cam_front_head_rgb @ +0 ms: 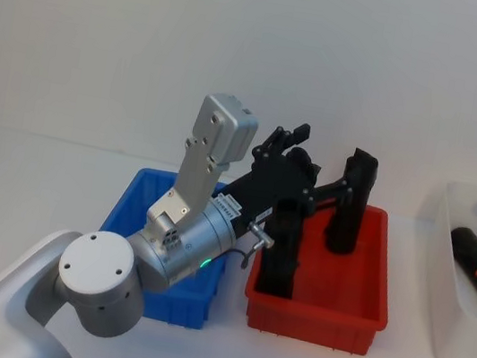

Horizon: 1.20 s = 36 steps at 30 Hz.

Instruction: Pick the cotton swabs from the blue box and place them into the white box.

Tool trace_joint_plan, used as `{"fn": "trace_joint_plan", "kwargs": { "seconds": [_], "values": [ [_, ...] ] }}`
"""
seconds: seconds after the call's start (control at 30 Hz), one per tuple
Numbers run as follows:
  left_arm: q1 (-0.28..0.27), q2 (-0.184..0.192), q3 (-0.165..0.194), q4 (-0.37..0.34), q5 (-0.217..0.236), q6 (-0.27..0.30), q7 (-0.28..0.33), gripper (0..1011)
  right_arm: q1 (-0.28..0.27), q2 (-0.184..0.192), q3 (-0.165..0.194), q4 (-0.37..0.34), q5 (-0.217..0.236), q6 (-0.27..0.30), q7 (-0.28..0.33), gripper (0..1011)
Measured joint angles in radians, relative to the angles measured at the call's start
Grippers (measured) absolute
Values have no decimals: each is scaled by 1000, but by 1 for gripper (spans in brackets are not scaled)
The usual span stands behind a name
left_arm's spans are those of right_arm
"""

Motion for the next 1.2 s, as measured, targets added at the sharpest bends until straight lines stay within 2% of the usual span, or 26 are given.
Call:
{"fn": "trace_joint_plan", "kwargs": {
  "seconds": [0.13,0.37,0.67,0.87,1.1,1.17,1.2],
  "values": [
    [0,0,0,0,0,0,0,1000,-2,-1,3,1,1,8,-27,621],
    [0,0,0,0,0,0,0,1000,-4,-2,4,-2,-8,8,-30,619],
    [0,0,0,0,0,0,0,1000,-4,-2,-2,-16,-29,-17,34,621],
    [0,0,0,0,0,0,0,1000,0,-1,-8,-23,-44,-42,99,624],
    [0,0,0,0,0,0,0,1000,7,-3,-17,-33,-61,-68,163,839],
    [0,0,0,0,0,0,0,1000,7,-3,-18,-34,-64,-72,171,858],
    [0,0,0,0,0,0,0,1000,7,-3,-19,-34,-65,-73,175,907]
  ]
}}
